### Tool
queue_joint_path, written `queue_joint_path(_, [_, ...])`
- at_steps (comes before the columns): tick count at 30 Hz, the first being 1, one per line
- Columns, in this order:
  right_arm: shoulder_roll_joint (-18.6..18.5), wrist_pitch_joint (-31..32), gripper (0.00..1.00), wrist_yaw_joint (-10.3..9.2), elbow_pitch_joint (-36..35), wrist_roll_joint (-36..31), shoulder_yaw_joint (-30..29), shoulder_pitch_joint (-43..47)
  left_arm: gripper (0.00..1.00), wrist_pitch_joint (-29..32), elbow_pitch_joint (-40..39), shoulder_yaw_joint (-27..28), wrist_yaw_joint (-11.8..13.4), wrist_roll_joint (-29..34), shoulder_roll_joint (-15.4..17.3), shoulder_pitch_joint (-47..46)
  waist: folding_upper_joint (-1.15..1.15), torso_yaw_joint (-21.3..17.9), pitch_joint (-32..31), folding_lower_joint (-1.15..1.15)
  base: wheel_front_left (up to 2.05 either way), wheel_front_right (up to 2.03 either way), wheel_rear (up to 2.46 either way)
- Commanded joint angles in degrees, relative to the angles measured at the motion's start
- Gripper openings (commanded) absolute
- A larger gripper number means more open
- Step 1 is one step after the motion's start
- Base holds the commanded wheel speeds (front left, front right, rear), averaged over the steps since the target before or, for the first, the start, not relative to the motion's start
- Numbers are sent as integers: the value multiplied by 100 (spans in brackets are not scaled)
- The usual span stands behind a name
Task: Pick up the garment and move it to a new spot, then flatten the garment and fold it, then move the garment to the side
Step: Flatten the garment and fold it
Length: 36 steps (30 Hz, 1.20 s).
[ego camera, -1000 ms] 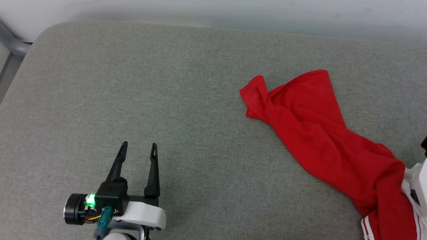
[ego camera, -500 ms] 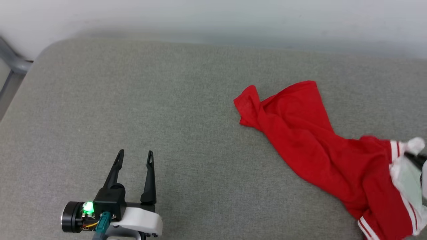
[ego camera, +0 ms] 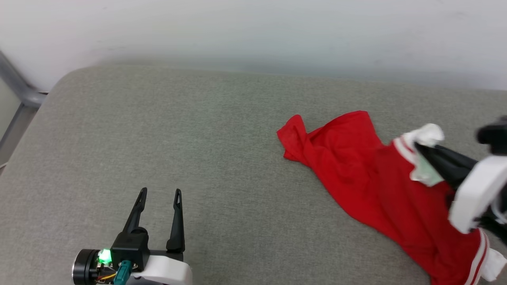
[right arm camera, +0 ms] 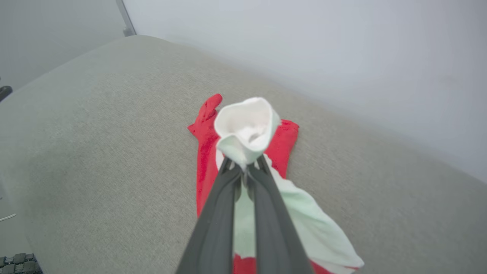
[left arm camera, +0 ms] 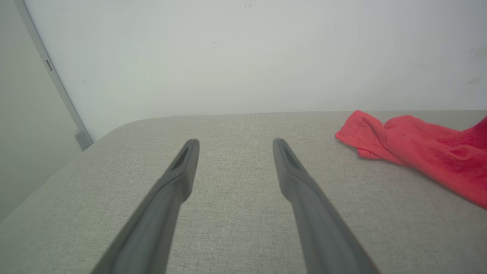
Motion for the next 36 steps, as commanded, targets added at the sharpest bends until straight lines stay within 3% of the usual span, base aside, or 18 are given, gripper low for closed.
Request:
queue_joint_path(1, [130,34,0,-4,-135,-81,153,-176,100,-15,-25,2,-4,-21,12,23,0,82,9,0,0,0,0])
queue_joint_path(5, [563,88,0,-4,-227,-242,875,-709,100,-15,-26,-3,10,-24,9,-42,0,289,56,0,0,0,0])
queue_joint_path(9, [1104,34,0,-4,178,-460,1751,-1337,100,-15,-37,-20,25,-46,3,-115,0,531,146,0,0,0,0])
queue_joint_path(16, [2134,-303,0,-4,1573,-861,3162,-2372,100,-15,-27,-96,70,-99,-7,-261,0,947,410,0,0,0,0])
queue_joint_path(22, [2869,-511,0,-4,2920,-769,4335,-2777,100,-15,6,-163,110,-172,-13,-333,0,1200,575,0,0,0,0])
queue_joint_path(28, [3215,-467,0,-5,4092,-478,5303,-2845,100,-15,9,-221,165,-235,-17,-393,0,1276,658,0,0,0,0])
queue_joint_path(33, [3350,-601,0,-6,4654,-329,5614,-2850,100,-15,29,-265,228,-268,-18,-420,0,1225,681,0,0,0,0])
queue_joint_path(34, [3383,-694,9,-6,4680,-259,5625,-2867,100,-15,33,-255,243,-270,-17,-412,0,1194,663,0,0,0,0])
queue_joint_path(35, [3422,-790,59,-6,4670,-208,5632,-2915,100,-15,37,-233,248,-262,-16,-390,0,1149,637,0,0,0,0])
queue_joint_path(36, [3444,-934,100,-6,4629,-184,5632,-2997,100,-15,45,-215,240,-246,-16,-364,0,1108,605,0,0,0,0])
